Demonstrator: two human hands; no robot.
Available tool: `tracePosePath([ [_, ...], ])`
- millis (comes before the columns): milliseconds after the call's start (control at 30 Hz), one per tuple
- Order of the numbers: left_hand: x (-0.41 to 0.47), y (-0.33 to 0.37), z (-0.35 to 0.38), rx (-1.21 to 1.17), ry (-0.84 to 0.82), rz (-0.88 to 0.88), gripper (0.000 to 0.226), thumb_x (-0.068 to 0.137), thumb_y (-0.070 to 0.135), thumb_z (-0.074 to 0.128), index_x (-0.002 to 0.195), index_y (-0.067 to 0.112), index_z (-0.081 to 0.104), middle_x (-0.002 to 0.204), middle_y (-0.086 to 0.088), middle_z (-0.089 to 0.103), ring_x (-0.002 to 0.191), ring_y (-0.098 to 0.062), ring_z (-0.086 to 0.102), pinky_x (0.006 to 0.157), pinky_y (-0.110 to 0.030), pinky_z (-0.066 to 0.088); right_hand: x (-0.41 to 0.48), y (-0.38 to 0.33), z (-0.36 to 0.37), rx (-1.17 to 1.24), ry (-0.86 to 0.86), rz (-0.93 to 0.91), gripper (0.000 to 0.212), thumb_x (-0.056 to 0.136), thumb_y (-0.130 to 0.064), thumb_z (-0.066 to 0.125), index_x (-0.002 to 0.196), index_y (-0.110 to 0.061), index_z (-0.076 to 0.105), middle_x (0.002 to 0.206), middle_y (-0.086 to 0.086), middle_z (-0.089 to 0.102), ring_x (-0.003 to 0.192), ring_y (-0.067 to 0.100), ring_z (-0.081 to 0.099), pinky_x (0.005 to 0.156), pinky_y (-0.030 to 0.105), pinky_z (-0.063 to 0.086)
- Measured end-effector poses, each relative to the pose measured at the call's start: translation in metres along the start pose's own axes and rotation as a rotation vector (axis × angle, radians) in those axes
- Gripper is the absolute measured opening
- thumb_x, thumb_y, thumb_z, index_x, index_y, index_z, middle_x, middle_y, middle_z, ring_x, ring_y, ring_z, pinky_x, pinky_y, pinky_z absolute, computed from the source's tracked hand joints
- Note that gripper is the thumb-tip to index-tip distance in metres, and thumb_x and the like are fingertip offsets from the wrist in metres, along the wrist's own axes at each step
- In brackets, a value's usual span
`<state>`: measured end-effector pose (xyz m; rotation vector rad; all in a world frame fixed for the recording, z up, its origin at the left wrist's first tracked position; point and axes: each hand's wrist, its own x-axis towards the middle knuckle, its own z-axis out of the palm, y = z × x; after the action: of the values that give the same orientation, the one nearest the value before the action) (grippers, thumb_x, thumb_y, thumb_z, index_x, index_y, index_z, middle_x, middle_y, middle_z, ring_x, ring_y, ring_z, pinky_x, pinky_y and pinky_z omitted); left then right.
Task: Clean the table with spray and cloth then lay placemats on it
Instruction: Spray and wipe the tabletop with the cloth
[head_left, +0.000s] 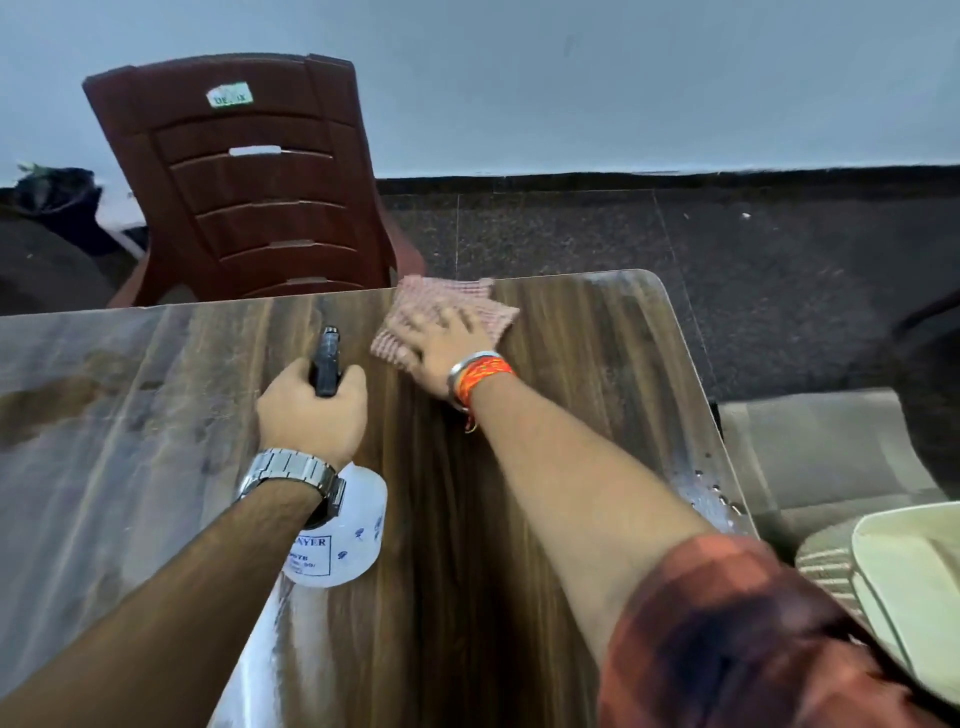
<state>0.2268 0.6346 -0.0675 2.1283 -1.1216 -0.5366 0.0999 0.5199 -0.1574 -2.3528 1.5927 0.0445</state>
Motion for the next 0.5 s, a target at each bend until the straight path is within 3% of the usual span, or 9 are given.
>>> tracePosePath([
  [100, -0.004, 0.006, 0.004, -0.020, 0.022, 0.023, 0.026, 0.076, 0.035, 0.055, 0.067, 0.011, 0.053, 0.063, -0.011, 0.061, 0.062, -0.038, 0.063, 0.066, -0.045, 0.056, 0.004, 0.013, -0.002, -0.032, -0.010, -0.051, 0.050, 0.099, -0.051, 0.018, 0.148, -0.045, 0.013, 0.159, -0.015, 0.008, 0.147, 0.025, 0.001, 0.117, 0.049, -0.001],
  [200, -0.009, 0.009, 0.008, -0.022, 0.045, 0.053, 0.027, 0.078, 0.031, 0.058, 0.062, 0.012, 0.047, 0.057, -0.007, 0.054, 0.060, -0.036, 0.059, 0.060, -0.039, 0.051, -0.005, 0.072, -0.010, 0.035, 0.102, 0.240, 0.052, 0.098, -0.051, 0.019, 0.149, -0.044, 0.011, 0.160, -0.014, 0.005, 0.147, 0.029, 0.002, 0.115, 0.053, -0.001],
  [333, -0.019, 0.015, 0.009, 0.009, 0.057, 0.100, 0.028, 0.083, 0.023, 0.059, 0.062, 0.012, 0.044, 0.057, -0.002, 0.046, 0.054, -0.021, 0.044, 0.050, -0.030, 0.029, -0.040, 0.159, -0.021, 0.151, 0.152, 0.599, 0.054, 0.097, -0.050, 0.018, 0.150, -0.043, 0.007, 0.160, -0.013, 0.000, 0.147, 0.029, -0.004, 0.115, 0.055, -0.005],
  [400, -0.024, 0.018, 0.008, 0.024, 0.051, 0.101, 0.025, 0.084, 0.024, 0.058, 0.067, 0.009, 0.048, 0.059, -0.002, 0.046, 0.053, -0.015, 0.041, 0.048, -0.028, 0.025, -0.058, 0.171, -0.022, 0.147, 0.136, 0.634, 0.054, 0.097, -0.050, 0.016, 0.150, -0.042, 0.006, 0.160, -0.012, -0.001, 0.147, 0.028, -0.005, 0.115, 0.055, -0.005],
  [500, -0.034, 0.018, 0.010, 0.017, 0.048, 0.091, 0.026, 0.083, 0.025, 0.057, 0.073, 0.002, 0.053, 0.061, -0.005, 0.050, 0.056, -0.022, 0.045, 0.052, -0.031, 0.028, -0.084, 0.149, -0.012, 0.094, 0.153, 0.622, 0.054, 0.097, -0.050, 0.017, 0.150, -0.042, 0.006, 0.160, -0.010, 0.001, 0.147, 0.029, -0.003, 0.115, 0.056, -0.004],
])
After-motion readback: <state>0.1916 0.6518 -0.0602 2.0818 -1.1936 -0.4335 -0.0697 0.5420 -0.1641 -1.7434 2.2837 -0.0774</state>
